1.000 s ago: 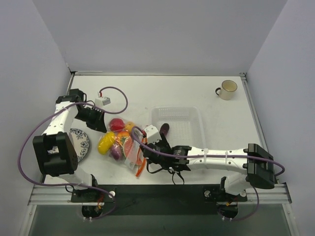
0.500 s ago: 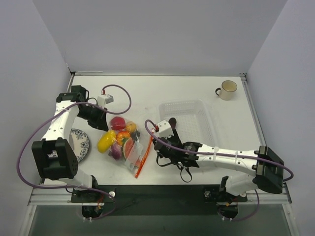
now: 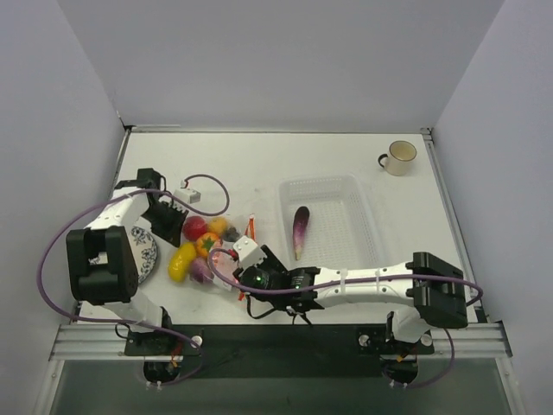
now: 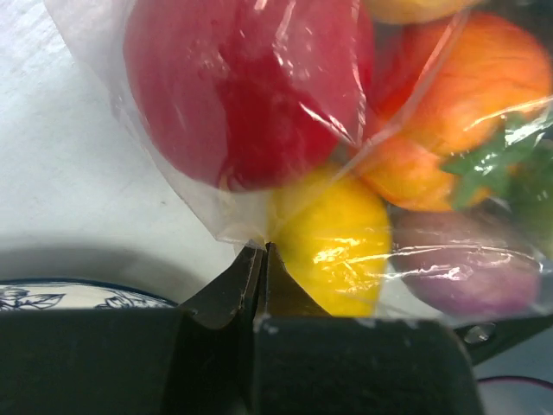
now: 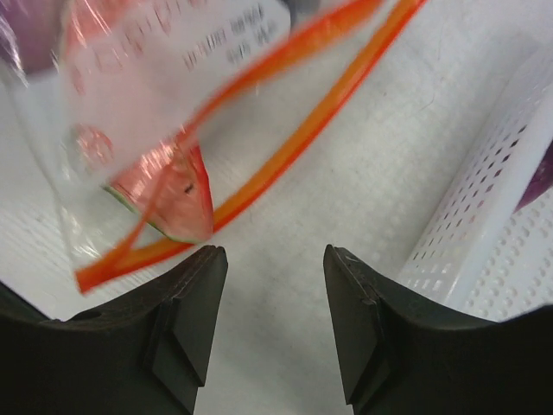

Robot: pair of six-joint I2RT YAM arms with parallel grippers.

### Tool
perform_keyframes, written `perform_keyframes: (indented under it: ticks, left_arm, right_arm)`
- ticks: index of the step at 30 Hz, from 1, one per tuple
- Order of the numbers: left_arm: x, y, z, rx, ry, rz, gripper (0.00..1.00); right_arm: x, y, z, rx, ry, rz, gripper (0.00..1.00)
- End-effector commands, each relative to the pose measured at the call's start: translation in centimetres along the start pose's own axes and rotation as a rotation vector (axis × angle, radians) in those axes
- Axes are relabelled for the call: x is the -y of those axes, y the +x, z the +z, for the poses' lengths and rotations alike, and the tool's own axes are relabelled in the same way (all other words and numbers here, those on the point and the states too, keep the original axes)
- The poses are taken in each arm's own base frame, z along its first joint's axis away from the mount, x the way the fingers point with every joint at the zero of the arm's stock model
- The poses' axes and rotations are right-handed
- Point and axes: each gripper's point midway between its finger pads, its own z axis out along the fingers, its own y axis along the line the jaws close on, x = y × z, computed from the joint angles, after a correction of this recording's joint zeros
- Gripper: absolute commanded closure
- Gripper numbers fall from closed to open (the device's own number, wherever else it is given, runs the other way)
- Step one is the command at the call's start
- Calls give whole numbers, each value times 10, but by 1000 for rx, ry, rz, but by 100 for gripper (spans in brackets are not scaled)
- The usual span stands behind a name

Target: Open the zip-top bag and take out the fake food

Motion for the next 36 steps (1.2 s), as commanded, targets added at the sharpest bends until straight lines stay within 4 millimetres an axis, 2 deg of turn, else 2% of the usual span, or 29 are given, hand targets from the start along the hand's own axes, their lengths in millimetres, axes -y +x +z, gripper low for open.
perform_keyframes:
  ticks: [1, 7, 8, 11, 18, 23, 30, 36]
  left_arm:
    - [-37, -8, 12, -9, -170, 40, 100]
    - [-35, -8, 24, -52, -180, 53, 100]
    - [-25, -14, 27, -55, -173, 84, 100]
    - [-16, -19, 29, -58, -173, 105, 100]
    - [-3, -19, 37, -76, -165, 124, 100]
    - [-5, -14, 42, -92, -170, 127, 100]
    - [-3, -13, 42, -91, -169, 126, 100]
    - [-3, -13, 41, -88, -172, 129, 100]
  right_arm:
    - [0, 21, 10, -2, -8, -19, 50]
    - [0, 15, 19, 14, -19, -20, 50]
    - [0, 11, 20, 22, -21, -12, 50]
    - [-8, 5, 20, 38, -59, -11, 49]
    - [-49, -12, 11, 110, -282, 3, 41]
    - [-71, -5, 0, 97, -486, 62, 39]
    - [-73, 7, 27, 9, -569, 201, 44]
    - [-87, -3, 40, 1, -629, 232, 51]
